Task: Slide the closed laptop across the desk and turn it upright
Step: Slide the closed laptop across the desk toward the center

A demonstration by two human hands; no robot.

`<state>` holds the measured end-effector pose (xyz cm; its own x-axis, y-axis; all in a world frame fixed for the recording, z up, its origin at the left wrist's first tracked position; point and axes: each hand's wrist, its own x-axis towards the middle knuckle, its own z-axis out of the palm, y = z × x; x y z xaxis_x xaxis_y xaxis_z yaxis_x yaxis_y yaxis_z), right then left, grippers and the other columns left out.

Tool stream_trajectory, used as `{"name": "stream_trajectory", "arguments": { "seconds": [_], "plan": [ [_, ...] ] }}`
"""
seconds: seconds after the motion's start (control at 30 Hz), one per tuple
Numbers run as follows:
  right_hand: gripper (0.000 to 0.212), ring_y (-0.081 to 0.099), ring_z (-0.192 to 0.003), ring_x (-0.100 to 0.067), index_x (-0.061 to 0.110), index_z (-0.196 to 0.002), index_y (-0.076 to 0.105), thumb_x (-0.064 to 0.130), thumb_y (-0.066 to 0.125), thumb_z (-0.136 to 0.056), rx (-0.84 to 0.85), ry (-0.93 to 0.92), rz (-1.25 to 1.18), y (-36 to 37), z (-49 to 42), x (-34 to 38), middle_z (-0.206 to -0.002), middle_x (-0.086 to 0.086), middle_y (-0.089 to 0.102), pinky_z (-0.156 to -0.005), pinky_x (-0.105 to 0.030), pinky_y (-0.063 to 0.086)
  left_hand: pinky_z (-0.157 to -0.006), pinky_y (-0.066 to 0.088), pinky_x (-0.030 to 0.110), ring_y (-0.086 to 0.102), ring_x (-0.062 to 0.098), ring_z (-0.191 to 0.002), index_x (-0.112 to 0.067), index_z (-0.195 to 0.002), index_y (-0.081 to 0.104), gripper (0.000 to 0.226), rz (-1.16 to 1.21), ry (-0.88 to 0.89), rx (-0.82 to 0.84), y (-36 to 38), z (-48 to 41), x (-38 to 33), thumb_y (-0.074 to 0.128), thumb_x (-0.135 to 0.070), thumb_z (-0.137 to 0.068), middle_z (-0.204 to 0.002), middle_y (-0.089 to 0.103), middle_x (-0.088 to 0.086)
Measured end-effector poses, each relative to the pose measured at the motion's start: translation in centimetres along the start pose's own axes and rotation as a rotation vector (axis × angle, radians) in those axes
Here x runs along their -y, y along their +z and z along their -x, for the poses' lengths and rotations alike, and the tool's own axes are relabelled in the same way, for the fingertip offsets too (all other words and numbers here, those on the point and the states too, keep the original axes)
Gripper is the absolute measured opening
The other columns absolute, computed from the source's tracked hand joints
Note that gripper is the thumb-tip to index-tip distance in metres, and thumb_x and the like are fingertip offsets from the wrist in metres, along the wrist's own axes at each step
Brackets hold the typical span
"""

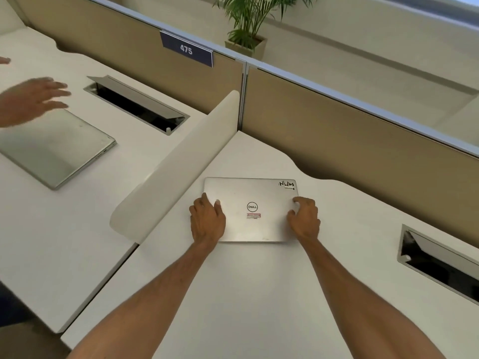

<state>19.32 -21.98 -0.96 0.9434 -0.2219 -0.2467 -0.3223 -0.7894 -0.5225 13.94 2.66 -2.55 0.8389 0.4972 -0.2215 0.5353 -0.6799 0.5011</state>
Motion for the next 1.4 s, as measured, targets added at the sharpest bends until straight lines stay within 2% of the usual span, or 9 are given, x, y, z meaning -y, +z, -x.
{"name": "stream_trajectory", "arguments": {
  "seconds": [0.3,0.47,0.6,0.67,0.8,0.93,1.07,1.17,1.4],
  "plan": [
    [0.043,0.063,-0.127,-0.044,-0.001,-0.126,0.067,0.022,0.064,-0.089,0.033,0.394,-0.294,-0.1,-2.6,0.7,-0.133,-0.022,0.066,-0.105,-0.043,0.056,-0.114,0.044,0.048,0.054,0.043,-0.139,-0.006,-0.142,0.065,0.045,0.368,-0.424,0.072,-0.8,-4.3,-0.9,0.043,-0.03,-0.111,-0.147,0.061,0.022],
    [0.037,0.066,-0.122,-0.041,-0.001,-0.121,0.069,0.015,0.062,-0.088,0.052,0.454,-0.381,0.0,-3.0,0.1,-0.128,-0.019,0.068,-0.091,-0.034,0.052,-0.108,0.053,0.045,0.066,0.043,-0.126,-0.001,-0.126,0.075,0.04,0.482,-0.426,0.073,-0.7,-4.4,0.1,0.047,-0.023,-0.108,-0.132,0.073,0.021],
    [0.007,0.056,-0.088,-0.03,0.004,-0.088,0.06,0.01,0.064,-0.087,0.057,0.435,-0.438,-0.5,-2.6,-0.5,-0.093,-0.014,0.06,-0.077,-0.033,0.042,-0.108,0.053,0.043,0.066,0.042,-0.125,-0.001,-0.129,0.074,0.041,0.554,-0.419,0.079,-1.0,-3.2,0.4,0.053,-0.03,-0.108,-0.133,0.073,0.02],
    [0.009,0.046,-0.084,-0.025,0.008,-0.084,0.056,0.009,0.064,-0.088,0.067,0.409,-0.452,-0.7,-2.2,-1.2,-0.086,-0.012,0.051,-0.074,-0.034,0.036,-0.102,0.051,0.035,0.067,0.039,-0.125,-0.004,-0.133,0.073,0.04,0.61,-0.417,0.079,-1.1,-2.1,0.6,0.054,-0.03,-0.108,-0.134,0.073,0.018],
    [0.019,0.049,-0.089,-0.024,-0.007,-0.097,0.069,0.012,0.066,-0.093,0.089,0.428,-0.503,-1.5,-1.1,-3.0,-0.092,-0.013,0.058,-0.079,-0.034,0.04,-0.109,0.05,0.039,0.065,0.036,-0.131,-0.009,-0.143,0.067,0.042,0.668,-0.426,0.064,-1.2,0.5,0.5,0.057,-0.029,-0.108,-0.142,0.071,0.015],
    [0.031,0.058,-0.102,-0.027,-0.001,-0.12,0.072,0.018,0.067,-0.097,0.082,0.427,-0.585,-3.2,0.9,-4.6,-0.127,-0.018,0.071,-0.088,-0.033,0.045,-0.113,0.049,0.041,0.062,0.036,-0.136,-0.014,-0.148,0.063,0.044,0.782,-0.462,0.049,-1.5,3.7,-0.1,0.061,-0.028,-0.107,-0.15,0.064,0.013],
    [0.031,0.057,-0.099,-0.027,-0.001,-0.117,0.073,0.021,0.066,-0.097,0.068,0.424,-0.623,-5.4,3.0,-7.1,-0.111,-0.012,0.068,-0.086,-0.032,0.043,-0.112,0.048,0.041,0.06,0.034,-0.137,-0.015,-0.147,0.063,0.044,0.855,-0.456,0.057,-1.4,7.7,-0.7,0.064,-0.029,-0.105,-0.149,0.063,0.012],
    [0.013,0.051,-0.094,-0.025,0.007,-0.093,0.068,0.02,0.065,-0.097,0.06,0.431,-0.647,-7.3,5.5,-9.7,-0.095,-0.006,0.059,-0.084,-0.032,0.04,-0.116,0.048,0.044,0.06,0.035,-0.137,-0.013,-0.146,0.064,0.044,0.885,-0.432,0.079,-0.9,11.2,-1.3,0.065,-0.028,-0.105,-0.146,0.065,0.015],
    [0.037,0.042,-0.07,-0.02,0.02,-0.066,0.047,0.015,0.064,-0.098,0.028,0.464,-0.673,-11.4,11.9,-17.4,-0.069,0.003,0.045,-0.069,-0.029,0.037,-0.118,0.049,0.049,0.062,0.037,-0.135,-0.013,-0.146,0.064,0.045,0.864,-0.427,0.128,1.1,20.2,-3.5,0.065,-0.029,-0.105,-0.142,0.067,0.014]
  ]
}}
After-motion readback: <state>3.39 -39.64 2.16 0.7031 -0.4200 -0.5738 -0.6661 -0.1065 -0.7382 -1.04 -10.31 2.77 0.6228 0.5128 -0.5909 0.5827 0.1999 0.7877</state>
